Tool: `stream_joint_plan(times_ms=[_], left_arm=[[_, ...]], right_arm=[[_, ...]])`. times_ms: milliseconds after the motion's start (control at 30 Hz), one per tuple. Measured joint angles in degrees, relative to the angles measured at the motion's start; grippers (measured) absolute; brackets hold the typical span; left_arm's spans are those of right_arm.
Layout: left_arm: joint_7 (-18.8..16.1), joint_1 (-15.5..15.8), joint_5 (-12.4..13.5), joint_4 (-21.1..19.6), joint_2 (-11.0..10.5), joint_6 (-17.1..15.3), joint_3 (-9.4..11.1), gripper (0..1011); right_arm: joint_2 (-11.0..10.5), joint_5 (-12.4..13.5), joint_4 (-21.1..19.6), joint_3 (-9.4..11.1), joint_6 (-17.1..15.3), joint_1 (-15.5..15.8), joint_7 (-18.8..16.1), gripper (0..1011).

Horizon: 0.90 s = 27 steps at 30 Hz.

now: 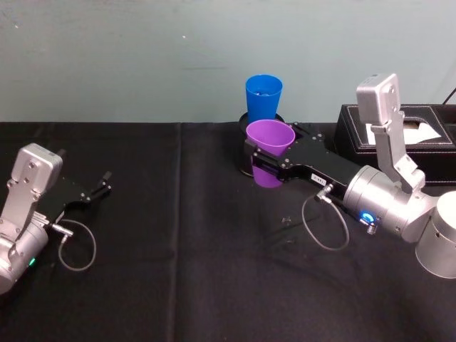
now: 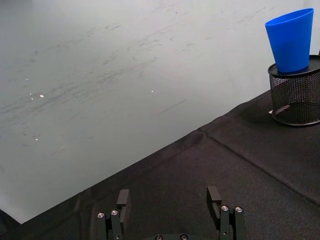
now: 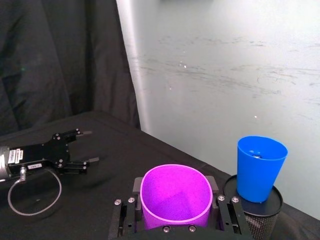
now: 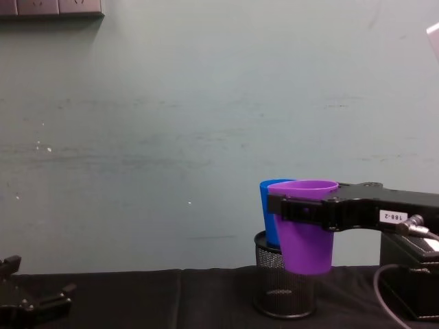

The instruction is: Pick up one cup with a gripper and tap it against the other cup.

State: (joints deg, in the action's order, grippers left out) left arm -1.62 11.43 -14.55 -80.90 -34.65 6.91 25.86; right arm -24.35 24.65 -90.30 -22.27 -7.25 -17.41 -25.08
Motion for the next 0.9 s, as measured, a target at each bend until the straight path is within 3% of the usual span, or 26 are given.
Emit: stream_joint_plan(times_ms=[333, 900], left_arm=[[0.0, 0.0, 0.0, 0.0, 0.0, 0.0, 0.0, 1000], [0.0, 0.0, 0.0, 0.0, 0.0, 0.0, 0.0, 1000]], right_arm=[[0.5, -0.1, 0.8, -0.7, 0.4, 0.5, 1.2, 730], [4.4, -1.3, 11.6, -0.4, 5.7, -4.2, 1.3, 730]])
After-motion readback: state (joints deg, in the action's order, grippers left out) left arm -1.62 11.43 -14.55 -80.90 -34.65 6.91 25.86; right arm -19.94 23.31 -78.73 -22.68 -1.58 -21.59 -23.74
